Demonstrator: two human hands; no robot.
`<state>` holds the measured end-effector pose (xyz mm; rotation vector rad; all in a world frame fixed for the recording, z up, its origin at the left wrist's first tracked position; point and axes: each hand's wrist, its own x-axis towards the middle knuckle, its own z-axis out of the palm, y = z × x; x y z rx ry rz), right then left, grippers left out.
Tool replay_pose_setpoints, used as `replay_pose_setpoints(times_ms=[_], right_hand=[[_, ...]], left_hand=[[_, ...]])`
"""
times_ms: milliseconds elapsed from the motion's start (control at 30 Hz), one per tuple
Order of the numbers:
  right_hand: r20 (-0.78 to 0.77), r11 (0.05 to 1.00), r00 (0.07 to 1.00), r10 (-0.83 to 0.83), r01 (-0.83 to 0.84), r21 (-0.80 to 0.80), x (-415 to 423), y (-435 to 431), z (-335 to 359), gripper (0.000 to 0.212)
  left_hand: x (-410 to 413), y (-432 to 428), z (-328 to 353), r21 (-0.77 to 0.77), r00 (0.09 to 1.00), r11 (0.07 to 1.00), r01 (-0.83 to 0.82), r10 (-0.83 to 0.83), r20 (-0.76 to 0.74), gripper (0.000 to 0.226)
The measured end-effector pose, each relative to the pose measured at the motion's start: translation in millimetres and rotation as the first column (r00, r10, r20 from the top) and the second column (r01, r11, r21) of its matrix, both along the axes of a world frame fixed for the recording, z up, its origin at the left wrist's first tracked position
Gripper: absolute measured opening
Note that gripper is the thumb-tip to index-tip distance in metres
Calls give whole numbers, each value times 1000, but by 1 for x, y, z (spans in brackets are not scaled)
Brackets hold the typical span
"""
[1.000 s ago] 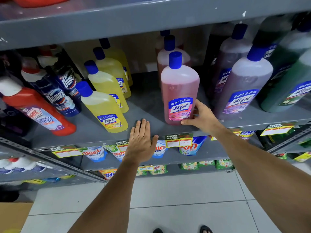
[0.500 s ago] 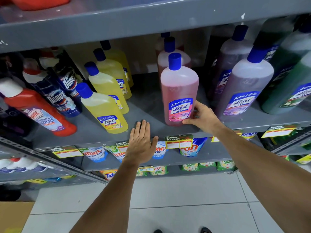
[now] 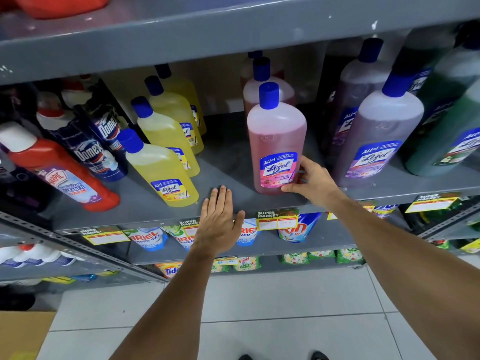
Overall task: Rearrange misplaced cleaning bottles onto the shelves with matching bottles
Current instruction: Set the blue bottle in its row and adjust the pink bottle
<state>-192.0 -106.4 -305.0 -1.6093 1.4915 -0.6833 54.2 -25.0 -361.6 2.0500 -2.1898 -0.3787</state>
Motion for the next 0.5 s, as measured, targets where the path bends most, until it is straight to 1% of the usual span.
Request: replay_pose_setpoints(times_ms=[233, 367, 433, 500], right_hand=[[50, 999, 998, -27, 26, 25, 0, 6, -8, 68], [105, 997, 992, -67, 64, 38, 3, 16, -15, 75], [133, 993, 984, -121, 119, 21, 4, 25, -15, 79], [128, 980, 974, -185, 193, -54, 3, 37, -8, 80]], left_hand=[[1, -1, -3, -13, 1000, 1000, -6, 6, -8, 77], [1, -3, -2, 17, 1000, 1000, -23, 23, -19, 79], [0, -4, 0, 36, 999, 999, -31, 32, -16, 76], [-3, -3, 6, 46, 999, 998, -42, 43, -20, 73]])
